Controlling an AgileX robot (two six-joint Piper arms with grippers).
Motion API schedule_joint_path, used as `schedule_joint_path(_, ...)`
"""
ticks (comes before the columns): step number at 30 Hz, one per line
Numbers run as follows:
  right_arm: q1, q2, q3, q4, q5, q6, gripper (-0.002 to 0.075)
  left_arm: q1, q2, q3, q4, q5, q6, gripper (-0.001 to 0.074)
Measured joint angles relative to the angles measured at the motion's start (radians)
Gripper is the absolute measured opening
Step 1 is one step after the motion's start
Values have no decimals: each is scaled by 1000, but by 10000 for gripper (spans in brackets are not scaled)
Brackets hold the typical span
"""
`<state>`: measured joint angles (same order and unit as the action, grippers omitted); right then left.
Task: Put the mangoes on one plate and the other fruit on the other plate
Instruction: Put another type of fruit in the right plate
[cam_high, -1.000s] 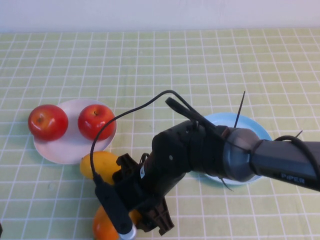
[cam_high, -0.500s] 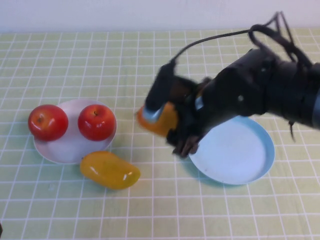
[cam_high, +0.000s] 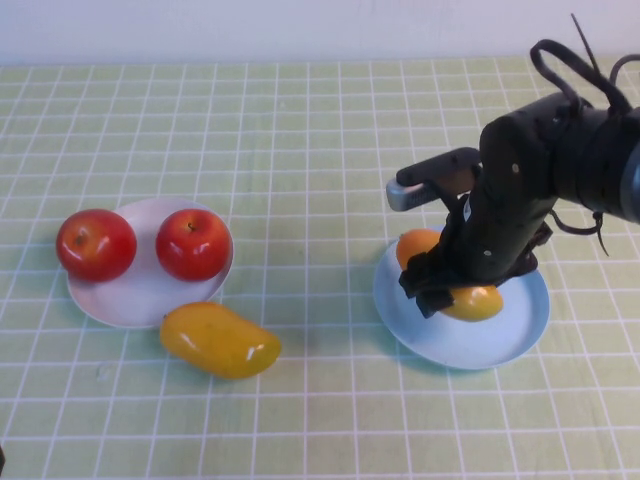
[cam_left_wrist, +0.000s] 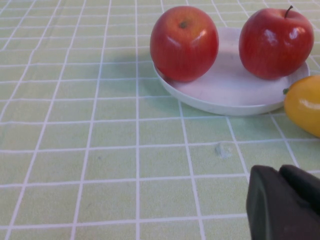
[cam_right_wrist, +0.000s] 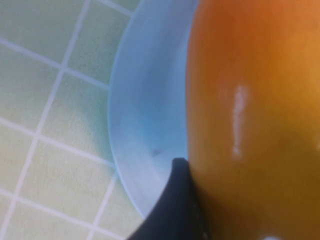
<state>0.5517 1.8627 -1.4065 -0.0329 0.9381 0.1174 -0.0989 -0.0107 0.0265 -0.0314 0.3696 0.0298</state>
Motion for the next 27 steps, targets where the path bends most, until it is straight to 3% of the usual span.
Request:
schedule_joint_path(5, -2, 51, 0, 33, 2, 33, 558, 0, 0, 0, 0, 0, 0, 2)
schedule_joint_path(10, -2, 65, -2, 33, 12, 35, 670, 0, 0, 0, 0, 0, 0, 2)
schedule_joint_path(18, 0, -51, -58, -24, 61, 35, 685, 0, 0, 0, 0, 0, 0, 2)
schedule_joint_path(23, 89, -138, -121, -34, 100, 3, 685, 0, 0, 0, 0, 0, 0, 2)
schedule_joint_path(27, 213, -135, -142, 63, 26, -220, 686, 0, 0, 0, 0, 0, 0, 2)
